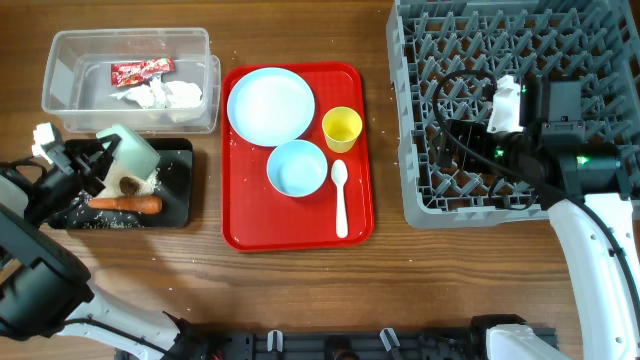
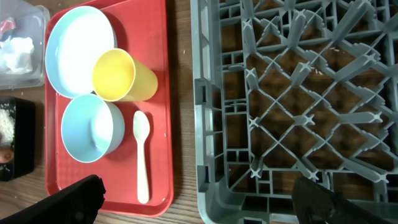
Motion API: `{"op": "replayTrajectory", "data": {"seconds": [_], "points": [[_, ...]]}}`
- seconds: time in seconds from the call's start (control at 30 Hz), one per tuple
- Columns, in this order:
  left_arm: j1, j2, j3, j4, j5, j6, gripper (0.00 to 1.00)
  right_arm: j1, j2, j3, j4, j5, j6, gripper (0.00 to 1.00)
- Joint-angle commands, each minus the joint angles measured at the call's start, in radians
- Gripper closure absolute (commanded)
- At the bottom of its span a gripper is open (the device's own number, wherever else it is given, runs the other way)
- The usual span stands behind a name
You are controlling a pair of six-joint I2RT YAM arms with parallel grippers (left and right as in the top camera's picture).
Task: Sort waste into correct bins and load items into the dishwasher rack
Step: 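Lift the green bowl with the left gripper and tip scrap onto black tray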
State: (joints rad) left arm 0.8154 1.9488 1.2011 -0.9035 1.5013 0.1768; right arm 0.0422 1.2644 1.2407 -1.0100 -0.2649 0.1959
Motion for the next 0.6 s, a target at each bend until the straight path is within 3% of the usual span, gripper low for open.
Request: {"op": "replayTrajectory", "data": {"seconds": [0.0, 0.1, 0.23, 0.3, 0.37, 0.4, 0.47, 0.57], "points": [[-0.002, -0.03, 0.01, -0.002, 0.076, 0.026, 0.96, 0.0, 0.008, 0.014, 0.003, 0.003, -0.01, 0.0], [-0.025, -0.114, 0.012, -0.032, 0.007, 0.026, 0.96, 0.0, 0.008, 0.014, 0.007, 0.002, -0.01, 0.0], [-0.207, -0.376, 0.013, -0.117, -0.404, 0.025, 0.96, 0.0, 0.008, 0.014, 0.006, 0.002, -0.01, 0.0], [-0.364, -0.489, 0.013, -0.164, -0.636, -0.008, 0.96, 0.001, 0.008, 0.014, 0.009, 0.002, -0.01, 0.0], [-0.632, -0.568, 0.013, -0.172, -0.984, -0.154, 0.96, 0.0, 0.008, 0.014, 0.011, 0.003, -0.011, 0.0], [-0.741, -0.571, 0.013, -0.172, -1.089, -0.197, 0.96, 0.001, 0.008, 0.014, 0.011, 0.002, -0.01, 0.0], [-0.94, -0.55, -0.007, -0.164, -1.275, -0.301, 0.96, 0.0, 0.008, 0.014, 0.01, 0.003, -0.012, 0.0], [-1.139, -0.496, -0.076, -0.106, -1.341, -0.378, 0.96, 0.0, 0.008, 0.014, 0.009, 0.003, -0.013, 0.0]]}}
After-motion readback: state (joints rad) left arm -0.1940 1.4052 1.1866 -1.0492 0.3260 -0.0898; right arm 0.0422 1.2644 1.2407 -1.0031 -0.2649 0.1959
